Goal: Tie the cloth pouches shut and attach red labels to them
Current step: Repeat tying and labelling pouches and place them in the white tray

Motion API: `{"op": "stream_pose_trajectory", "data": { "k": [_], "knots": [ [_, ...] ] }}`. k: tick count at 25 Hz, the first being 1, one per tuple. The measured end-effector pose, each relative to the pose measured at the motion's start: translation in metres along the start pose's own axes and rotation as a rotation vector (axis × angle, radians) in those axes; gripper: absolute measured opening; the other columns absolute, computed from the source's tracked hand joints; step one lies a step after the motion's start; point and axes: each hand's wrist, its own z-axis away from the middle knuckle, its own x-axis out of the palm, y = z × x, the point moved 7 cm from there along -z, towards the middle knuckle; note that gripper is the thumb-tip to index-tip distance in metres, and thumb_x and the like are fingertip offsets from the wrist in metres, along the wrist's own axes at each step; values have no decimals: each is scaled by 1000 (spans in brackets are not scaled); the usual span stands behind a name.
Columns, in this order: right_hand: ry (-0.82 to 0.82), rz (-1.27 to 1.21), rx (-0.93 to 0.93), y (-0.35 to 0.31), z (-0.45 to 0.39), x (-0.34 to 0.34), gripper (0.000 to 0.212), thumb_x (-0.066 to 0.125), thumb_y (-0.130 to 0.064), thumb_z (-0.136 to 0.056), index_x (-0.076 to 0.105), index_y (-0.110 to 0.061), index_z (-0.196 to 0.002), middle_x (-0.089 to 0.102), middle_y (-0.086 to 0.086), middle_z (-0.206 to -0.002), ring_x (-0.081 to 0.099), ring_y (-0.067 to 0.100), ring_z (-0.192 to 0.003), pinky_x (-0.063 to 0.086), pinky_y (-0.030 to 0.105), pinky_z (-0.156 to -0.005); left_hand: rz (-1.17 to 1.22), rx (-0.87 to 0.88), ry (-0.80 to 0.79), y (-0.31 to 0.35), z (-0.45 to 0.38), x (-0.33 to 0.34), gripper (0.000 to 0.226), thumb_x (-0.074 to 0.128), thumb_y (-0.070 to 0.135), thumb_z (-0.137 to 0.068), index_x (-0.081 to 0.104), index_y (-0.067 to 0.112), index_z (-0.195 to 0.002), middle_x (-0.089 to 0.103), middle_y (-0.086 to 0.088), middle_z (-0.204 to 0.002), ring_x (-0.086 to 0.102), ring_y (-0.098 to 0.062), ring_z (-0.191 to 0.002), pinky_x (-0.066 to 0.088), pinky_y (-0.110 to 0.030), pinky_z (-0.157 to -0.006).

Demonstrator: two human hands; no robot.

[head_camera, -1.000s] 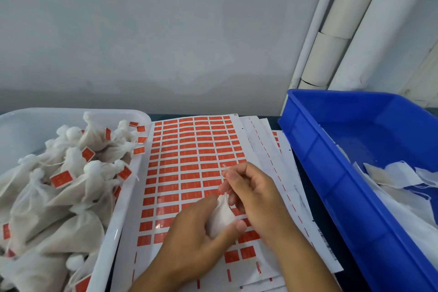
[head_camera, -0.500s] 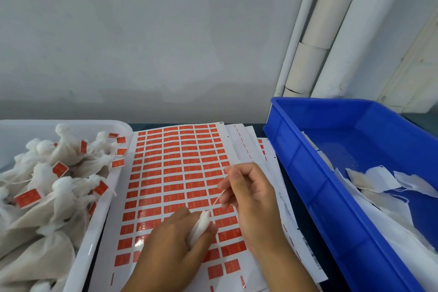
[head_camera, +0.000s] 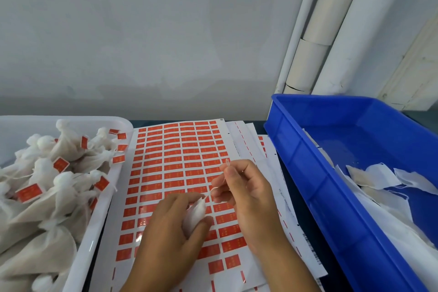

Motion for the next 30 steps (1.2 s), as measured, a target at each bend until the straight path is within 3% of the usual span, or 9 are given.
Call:
{"op": "stream_pose_trajectory", "data": {
  "k": [2,4,5,7,10,14,21,26,30],
  "knots": [
    [-23,6,-22,-2,1,2,16,53,-47,-98,66,-40,-93,76,-6,-91,75,20,-90,59,21,-79,56,6,78,2,1,-9,51,80,59,-74,46,56,-112,46,41,-114,56,0,-101,55,-16,-83],
    [-29,-5,-48,-7,3,2,16,53,-46,-99,66,-38,-93,75,-4,-90,75,20,-89,59,21,-78,219,3,136,4,3,-18,33,74,64,-76,53,52,-98,60,29,-91,61,-2,-85,53,-13,-62],
    [-34,-17,-56,-9,3,3,17,53,-46,-99,67,-37,-94,75,-2,-90,75,21,-89,60,22,-78,324,-38,94,3,3,-17,25,64,70,-82,59,47,-91,64,20,-82,63,-4,-76,51,-14,-59],
    [-60,-29,-65,-12,5,5,18,54,-46,-98,67,-34,-95,75,0,-91,74,23,-89,60,24,-77,507,-139,-143,4,5,-5,51,40,75,-90,72,36,-80,69,9,-72,64,-7,-65,50,-16,-64],
    [-143,-20,-74,-15,9,14,16,55,-40,-99,68,-30,-97,76,-1,-90,75,22,-88,60,24,-75,645,-263,-367,4,12,11,60,31,66,-97,79,29,-91,77,3,-87,72,-12,-78,57,-24,-77],
    [-291,11,-78,-15,17,30,12,59,-28,-102,70,-25,-101,78,1,-90,76,23,-88,62,26,-75,828,-304,-284,1,7,11,52,32,58,-107,74,28,-112,77,1,-108,73,-20,-104,58,-44,-97],
    [-461,217,12,5,22,42,11,62,-29,-102,71,-32,-99,77,-6,-89,76,17,-90,62,25,-77,1165,-377,-158,-16,2,-5,45,41,45,-107,72,15,-120,74,-14,-116,72,-29,-110,58,-39,-87],
    [-467,310,65,16,19,39,10,62,-31,-101,70,-36,-96,75,-11,-87,75,12,-86,62,24,-75,1197,-403,-101,-20,2,-7,50,47,50,-102,76,9,-104,76,-14,-108,75,-25,-103,59,-35,-82],
    [-359,317,58,14,12,29,14,57,-44,-96,67,-34,-98,73,-11,-81,72,11,-76,57,19,-65,942,-412,-102,-24,3,-5,59,40,37,-107,63,24,-54,78,-4,-93,74,-20,-96,54,-32,-86]
  ]
}}
